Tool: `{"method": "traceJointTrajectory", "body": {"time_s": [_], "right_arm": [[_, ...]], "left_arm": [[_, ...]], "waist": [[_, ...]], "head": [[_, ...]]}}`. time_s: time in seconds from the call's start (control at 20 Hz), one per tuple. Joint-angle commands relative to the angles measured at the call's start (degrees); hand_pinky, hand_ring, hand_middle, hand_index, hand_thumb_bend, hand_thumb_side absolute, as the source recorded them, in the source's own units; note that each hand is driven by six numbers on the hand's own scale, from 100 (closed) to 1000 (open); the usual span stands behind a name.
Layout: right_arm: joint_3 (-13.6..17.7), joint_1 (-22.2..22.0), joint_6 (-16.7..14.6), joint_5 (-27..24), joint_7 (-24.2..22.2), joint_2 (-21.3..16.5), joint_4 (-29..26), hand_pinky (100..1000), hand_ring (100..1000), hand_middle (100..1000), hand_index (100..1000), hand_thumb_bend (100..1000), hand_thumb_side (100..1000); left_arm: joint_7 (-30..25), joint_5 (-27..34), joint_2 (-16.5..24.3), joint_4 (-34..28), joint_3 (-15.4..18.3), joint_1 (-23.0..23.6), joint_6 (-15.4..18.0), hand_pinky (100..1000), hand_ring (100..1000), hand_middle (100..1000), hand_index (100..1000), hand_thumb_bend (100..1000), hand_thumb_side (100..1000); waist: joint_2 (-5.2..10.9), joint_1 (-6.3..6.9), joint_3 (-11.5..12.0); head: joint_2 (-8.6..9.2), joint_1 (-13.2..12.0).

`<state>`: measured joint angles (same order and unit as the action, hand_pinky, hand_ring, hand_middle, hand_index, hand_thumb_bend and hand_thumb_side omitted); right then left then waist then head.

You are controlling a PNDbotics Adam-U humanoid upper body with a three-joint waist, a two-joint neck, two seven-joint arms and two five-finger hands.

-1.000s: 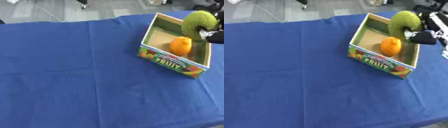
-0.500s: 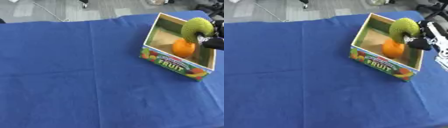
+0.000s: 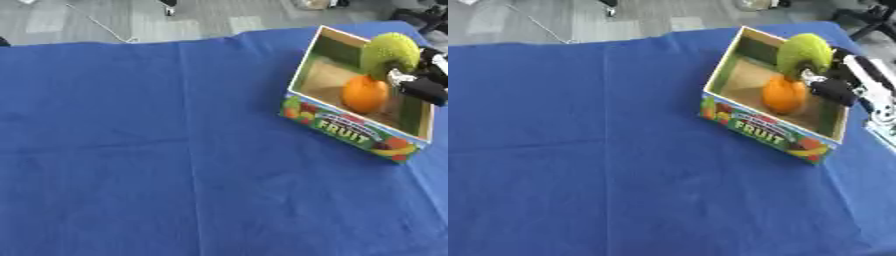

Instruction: Pick up the objects with one hand, pass them to the other hand, and then place them into the box on the other side of the table.

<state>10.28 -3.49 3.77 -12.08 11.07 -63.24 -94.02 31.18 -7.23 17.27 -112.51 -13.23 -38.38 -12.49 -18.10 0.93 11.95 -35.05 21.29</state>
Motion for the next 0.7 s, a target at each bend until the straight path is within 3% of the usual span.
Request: {"method": "traceJointTrajectory", "body": {"time_s": [0.05,0.2,0.35,0.5,0.7], "right_arm": [[1.83,0.07,-1.32,1.38,-1.44,-1.45,-1.42,790,906,933,988,175,698],[3.02,-0.60,-2.39,2.01,-0.70,-1.84,-3.12,797,913,935,1000,219,726],[3.88,-1.44,-2.70,1.95,0.36,-2.35,-4.81,801,917,942,1000,302,559],[4.11,-2.13,-3.22,1.35,-0.55,-2.56,-6.44,804,914,937,1000,384,100],[4.62,-2.13,-2.90,1.32,-0.87,-2.88,-6.65,803,903,931,1000,421,125]], "left_arm": [[-0.13,-0.56,0.86,-0.95,0.63,-0.73,-0.09,725,735,671,774,677,570],[0.16,-0.60,1.13,-0.78,0.81,-0.36,-0.18,726,736,672,775,678,566],[0.25,-0.73,1.26,-0.70,0.87,-0.13,-0.16,726,737,673,775,681,560],[0.24,-0.86,1.31,-0.66,0.91,0.03,-0.15,727,738,674,776,678,552],[0.16,-0.93,1.24,-0.67,0.86,0.06,-0.11,728,738,674,777,679,549]], "waist": [[0.34,0.23,-0.35],[0.64,0.15,-0.93],[1.05,0.10,-1.39],[1.34,0.06,-1.58],[1.47,-0.03,-1.62]], "head": [[0.65,-0.29],[0.20,-0.98],[-0.08,-1.33],[-0.15,-1.40],[-0.15,-1.34]]}}
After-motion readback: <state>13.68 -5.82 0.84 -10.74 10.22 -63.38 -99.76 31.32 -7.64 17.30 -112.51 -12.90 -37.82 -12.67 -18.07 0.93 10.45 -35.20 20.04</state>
